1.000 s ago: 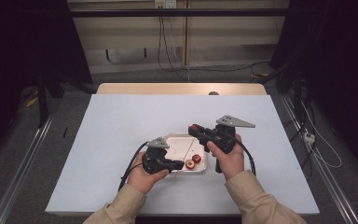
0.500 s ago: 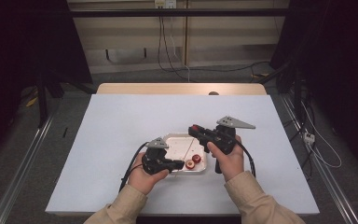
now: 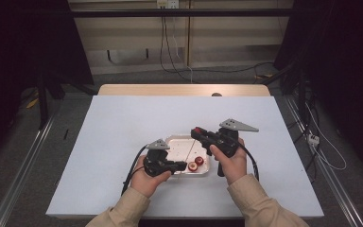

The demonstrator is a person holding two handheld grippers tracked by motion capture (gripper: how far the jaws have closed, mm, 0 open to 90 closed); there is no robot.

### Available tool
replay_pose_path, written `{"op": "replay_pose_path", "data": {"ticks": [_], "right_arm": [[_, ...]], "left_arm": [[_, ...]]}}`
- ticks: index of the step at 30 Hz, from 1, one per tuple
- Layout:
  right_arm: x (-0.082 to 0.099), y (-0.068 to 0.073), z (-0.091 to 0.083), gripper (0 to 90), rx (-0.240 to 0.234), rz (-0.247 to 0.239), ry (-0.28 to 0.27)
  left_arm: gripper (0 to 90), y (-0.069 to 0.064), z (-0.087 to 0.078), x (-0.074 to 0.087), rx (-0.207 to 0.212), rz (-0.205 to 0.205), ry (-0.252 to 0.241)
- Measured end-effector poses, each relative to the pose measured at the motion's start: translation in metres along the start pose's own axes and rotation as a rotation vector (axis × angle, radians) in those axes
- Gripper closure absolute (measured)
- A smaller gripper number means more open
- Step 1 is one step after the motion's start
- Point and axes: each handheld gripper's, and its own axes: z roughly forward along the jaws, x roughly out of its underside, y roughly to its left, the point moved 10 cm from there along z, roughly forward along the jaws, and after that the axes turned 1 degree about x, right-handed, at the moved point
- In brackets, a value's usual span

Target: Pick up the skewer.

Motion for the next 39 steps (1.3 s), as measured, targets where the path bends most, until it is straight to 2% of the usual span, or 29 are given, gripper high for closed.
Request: {"op": "replay_pose_path", "data": {"ticks": [4, 7, 11, 13, 16, 17, 19, 20, 22, 26, 29, 32, 36, 39], "right_arm": [[0.001, 0.000, -0.001, 73.5, -0.002, 0.019, -0.006], [0.005, 0.001, -0.001, 73.4, -0.001, 0.012, -0.001], [0.006, 0.002, -0.001, 73.3, -0.009, 0.039, -0.008], [0.008, 0.004, 0.000, 73.3, -0.018, 0.051, -0.003], [0.012, 0.007, 0.002, 72.3, -0.035, 0.064, 0.007], [0.013, 0.007, 0.002, 69.8, -0.033, 0.064, 0.010], [0.013, 0.007, 0.002, 59.3, -0.029, 0.077, 0.009], [0.013, 0.006, 0.003, 57.4, -0.027, 0.085, 0.010], [0.012, 0.007, 0.002, 62.8, -0.036, 0.082, 0.009], [0.009, 0.006, 0.001, 61.4, -0.031, 0.097, 0.002], [0.009, 0.004, 0.002, 73.7, -0.034, 0.094, 0.005], [0.010, 0.006, 0.003, 74.0, -0.040, 0.090, 0.006], [0.010, 0.009, 0.005, 74.1, -0.053, 0.108, -0.001], [0.010, 0.010, 0.005, 74.2, -0.053, 0.105, 0.001]], "left_arm": [[89.4, 0.004, -0.002, -0.003, 0.002, -0.039, -0.037], [89.3, 0.005, -0.004, -0.003, -0.009, -0.034, -0.045], [89.3, 0.004, -0.003, -0.005, -0.025, -0.014, -0.050], [89.4, 0.003, -0.003, -0.007, -0.025, -0.006, -0.067], [89.4, 0.004, -0.003, -0.006, -0.028, 0.003, -0.061], [89.4, 0.004, -0.004, -0.005, -0.031, 0.005, -0.057], [89.4, 0.005, -0.004, -0.006, -0.033, 0.004, -0.065], [89.4, 0.005, -0.005, -0.006, -0.035, 0.005, -0.064], [89.4, 0.005, -0.004, -0.006, -0.041, 0.008, -0.058], [89.4, 0.005, -0.002, -0.004, -0.048, 0.021, -0.048], [89.4, 0.004, -0.004, -0.006, -0.051, 0.031, -0.054], [89.5, 0.006, -0.004, -0.006, -0.064, 0.028, -0.064], [89.7, 0.006, -0.005, -0.007, -0.076, 0.034, -0.066], [89.7, 0.008, -0.006, -0.008, -0.080, 0.026, -0.086]]}}
